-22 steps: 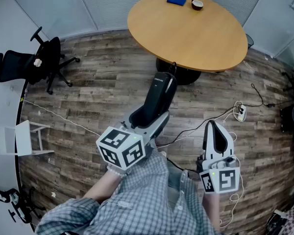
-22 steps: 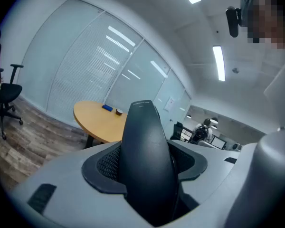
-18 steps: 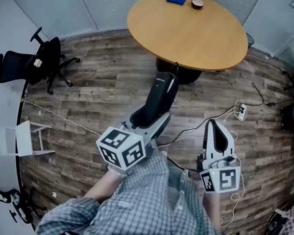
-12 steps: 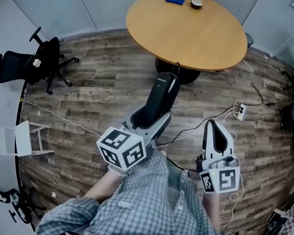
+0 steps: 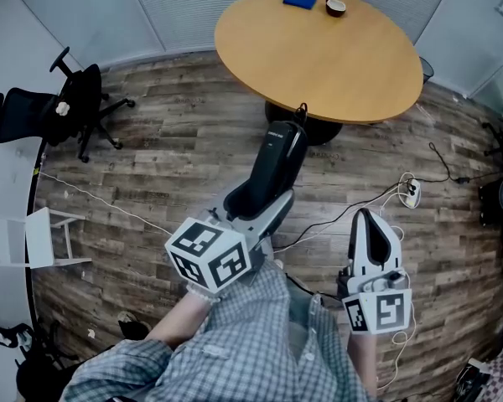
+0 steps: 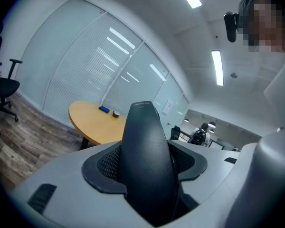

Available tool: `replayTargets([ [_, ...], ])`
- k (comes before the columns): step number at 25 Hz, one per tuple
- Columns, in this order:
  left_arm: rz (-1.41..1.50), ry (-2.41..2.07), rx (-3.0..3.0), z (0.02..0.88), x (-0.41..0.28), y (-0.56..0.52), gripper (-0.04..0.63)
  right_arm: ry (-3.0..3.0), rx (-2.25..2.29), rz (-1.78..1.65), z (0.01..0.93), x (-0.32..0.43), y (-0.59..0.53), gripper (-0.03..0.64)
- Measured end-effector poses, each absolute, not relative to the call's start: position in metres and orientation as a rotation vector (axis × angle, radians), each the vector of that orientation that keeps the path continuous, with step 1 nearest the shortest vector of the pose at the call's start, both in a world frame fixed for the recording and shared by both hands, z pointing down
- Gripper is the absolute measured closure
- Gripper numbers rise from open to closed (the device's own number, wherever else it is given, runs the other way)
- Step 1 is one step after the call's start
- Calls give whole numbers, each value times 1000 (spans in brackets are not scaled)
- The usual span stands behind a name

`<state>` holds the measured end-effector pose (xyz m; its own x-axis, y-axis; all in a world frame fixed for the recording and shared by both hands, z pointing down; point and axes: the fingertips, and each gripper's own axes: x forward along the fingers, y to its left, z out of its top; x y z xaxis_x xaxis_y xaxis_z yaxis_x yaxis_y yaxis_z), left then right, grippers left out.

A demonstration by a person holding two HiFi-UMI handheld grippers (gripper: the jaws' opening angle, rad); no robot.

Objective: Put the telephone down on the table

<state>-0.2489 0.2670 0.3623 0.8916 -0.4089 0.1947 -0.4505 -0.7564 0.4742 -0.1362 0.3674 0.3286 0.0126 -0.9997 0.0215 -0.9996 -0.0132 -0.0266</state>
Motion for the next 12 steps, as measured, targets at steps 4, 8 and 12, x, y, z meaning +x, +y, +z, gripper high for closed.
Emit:
replayTargets([
  [4, 98, -606, 2526, 362, -243, 249, 314, 2193, -2249, -77, 332, -132, 353, 606],
  [8, 91, -593, 2527, 362, -231, 223, 314, 2181, -2272, -82, 333, -121, 332, 606],
  [12, 91, -583, 2521, 361, -213, 194, 314, 2165, -2294, -94, 332, -100, 308, 606],
])
